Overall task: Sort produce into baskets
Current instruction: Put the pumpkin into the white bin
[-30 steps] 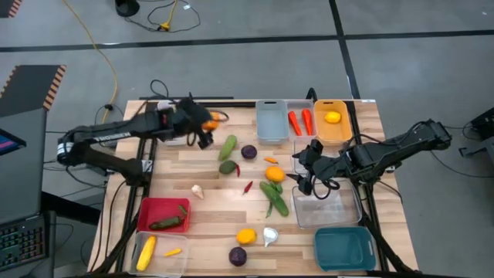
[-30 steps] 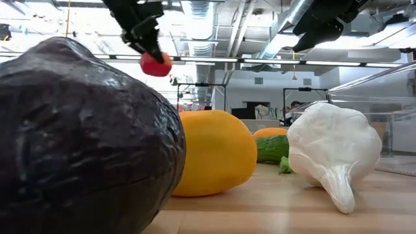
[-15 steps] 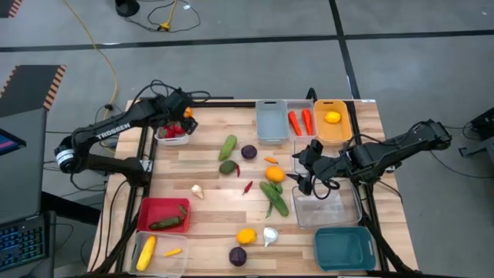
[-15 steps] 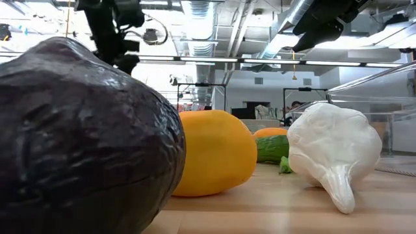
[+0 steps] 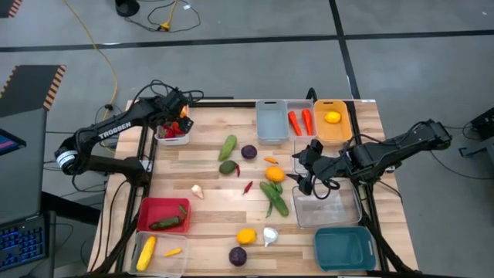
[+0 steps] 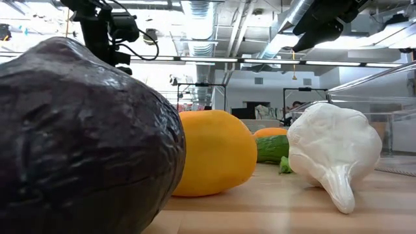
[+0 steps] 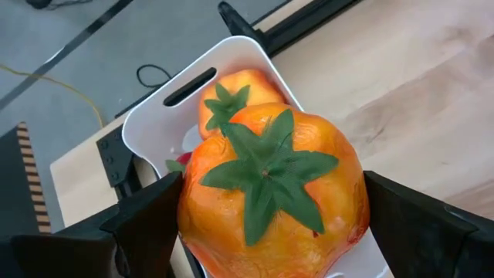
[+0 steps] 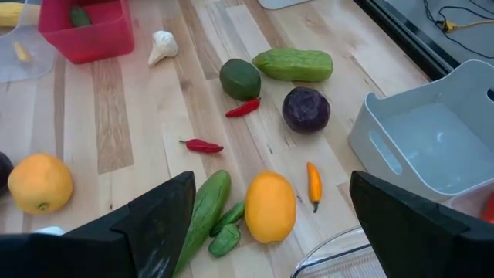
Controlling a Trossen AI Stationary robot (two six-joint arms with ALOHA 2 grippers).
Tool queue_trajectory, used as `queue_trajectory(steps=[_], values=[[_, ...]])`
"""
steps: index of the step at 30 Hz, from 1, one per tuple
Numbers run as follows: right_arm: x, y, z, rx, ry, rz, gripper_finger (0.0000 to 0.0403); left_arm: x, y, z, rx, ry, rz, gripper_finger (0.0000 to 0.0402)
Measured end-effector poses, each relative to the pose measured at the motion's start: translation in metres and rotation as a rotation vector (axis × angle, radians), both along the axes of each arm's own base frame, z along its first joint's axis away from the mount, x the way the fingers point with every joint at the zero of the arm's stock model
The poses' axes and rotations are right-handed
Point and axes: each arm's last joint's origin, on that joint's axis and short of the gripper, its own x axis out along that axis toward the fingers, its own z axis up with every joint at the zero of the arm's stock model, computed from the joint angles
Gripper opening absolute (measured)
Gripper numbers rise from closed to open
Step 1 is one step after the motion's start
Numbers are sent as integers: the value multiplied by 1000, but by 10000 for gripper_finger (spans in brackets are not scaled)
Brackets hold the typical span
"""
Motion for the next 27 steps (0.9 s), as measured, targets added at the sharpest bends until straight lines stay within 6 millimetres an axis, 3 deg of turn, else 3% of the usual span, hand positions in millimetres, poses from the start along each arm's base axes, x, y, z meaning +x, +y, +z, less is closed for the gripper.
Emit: queue_trajectory(steps=[8,18,27], values=[[0,0,0,0,0,0,372,0,0,0,-3,11,-14,350],[0,0,0,0,0,0,372,0,0,0,-3,12,-15,391],[4,2,-5,11,26,19,372,0,0,0,-3,0,2,397]])
